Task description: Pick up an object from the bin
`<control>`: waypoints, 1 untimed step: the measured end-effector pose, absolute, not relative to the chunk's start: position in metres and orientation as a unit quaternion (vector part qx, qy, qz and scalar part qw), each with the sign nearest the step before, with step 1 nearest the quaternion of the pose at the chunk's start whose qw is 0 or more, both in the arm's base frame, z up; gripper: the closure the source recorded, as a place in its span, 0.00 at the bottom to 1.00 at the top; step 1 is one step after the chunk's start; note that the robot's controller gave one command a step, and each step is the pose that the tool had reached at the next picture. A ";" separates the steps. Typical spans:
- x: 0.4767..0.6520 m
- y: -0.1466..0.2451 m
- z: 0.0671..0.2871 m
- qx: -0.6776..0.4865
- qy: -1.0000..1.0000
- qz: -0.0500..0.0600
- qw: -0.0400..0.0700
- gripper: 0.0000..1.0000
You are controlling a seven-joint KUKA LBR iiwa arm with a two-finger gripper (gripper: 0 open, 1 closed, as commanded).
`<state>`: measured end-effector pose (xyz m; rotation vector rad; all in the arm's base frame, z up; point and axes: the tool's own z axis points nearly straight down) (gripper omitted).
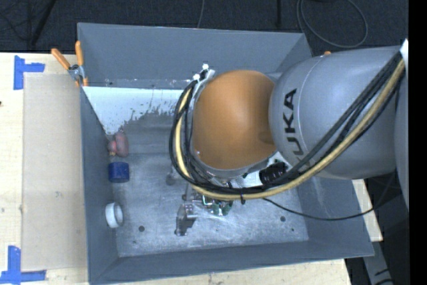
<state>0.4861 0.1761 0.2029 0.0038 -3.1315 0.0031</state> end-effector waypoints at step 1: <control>0.496 0.073 0.111 0.060 -0.998 0.002 0.005 0.00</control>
Offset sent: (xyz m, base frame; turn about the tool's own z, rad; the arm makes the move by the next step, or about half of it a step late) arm 0.0112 -0.0981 -0.0872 -0.1246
